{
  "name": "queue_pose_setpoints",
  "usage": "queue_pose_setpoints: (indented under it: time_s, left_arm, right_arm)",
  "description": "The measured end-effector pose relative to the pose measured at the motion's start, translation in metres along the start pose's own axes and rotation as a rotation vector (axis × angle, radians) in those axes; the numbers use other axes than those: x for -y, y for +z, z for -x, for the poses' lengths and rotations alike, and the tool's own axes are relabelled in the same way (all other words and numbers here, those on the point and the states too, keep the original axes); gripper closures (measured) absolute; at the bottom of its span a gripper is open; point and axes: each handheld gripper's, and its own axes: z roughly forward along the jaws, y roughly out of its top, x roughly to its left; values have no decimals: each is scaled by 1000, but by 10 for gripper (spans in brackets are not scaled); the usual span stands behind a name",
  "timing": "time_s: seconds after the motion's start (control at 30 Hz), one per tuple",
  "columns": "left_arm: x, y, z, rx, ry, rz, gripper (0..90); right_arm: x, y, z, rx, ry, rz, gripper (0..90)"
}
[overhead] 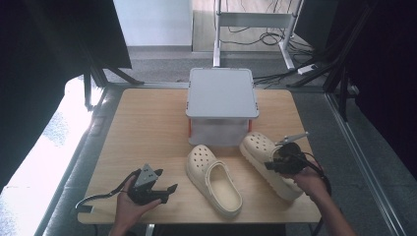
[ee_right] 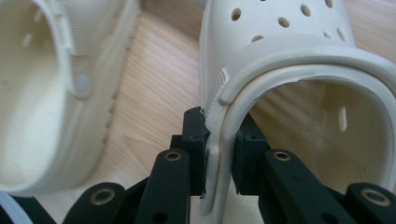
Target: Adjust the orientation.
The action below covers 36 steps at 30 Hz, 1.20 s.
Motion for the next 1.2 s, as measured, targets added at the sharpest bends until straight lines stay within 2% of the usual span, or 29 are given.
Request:
queue_pose_setpoints:
  time_s: [0.2,0.27,0.33,0.6,0.77,0.87,0.93,1.2]
  left_arm:
    - [0,-1,0,-1,2,1,251]
    - [0,0,0,-1,2,0,251]
    - [0,-1,0,-1,2,1,251]
    - [0,-1,0,0,3,2,251]
    - [0,-1,0,-1,1,4,251]
    - [0,-1,0,-3,2,2,251]
    - [0,-1,0,-1,2,2,251]
    - [0,-1,0,1,1,4,251]
  right_arm:
    - [-13,22,-27,-32,-64,-12,779]
    - [-21,35,-39,-32,-81,-22,779]
    - [-22,38,-41,-35,-85,-25,779]
    - [-35,57,-68,-57,-113,-18,774]
    - [-38,63,-74,-70,-124,-22,761]
    - [-38,67,-75,-65,-137,-25,710]
    - [-37,64,-72,-66,-110,-6,613]
    - [-33,50,-66,-66,-72,17,518]
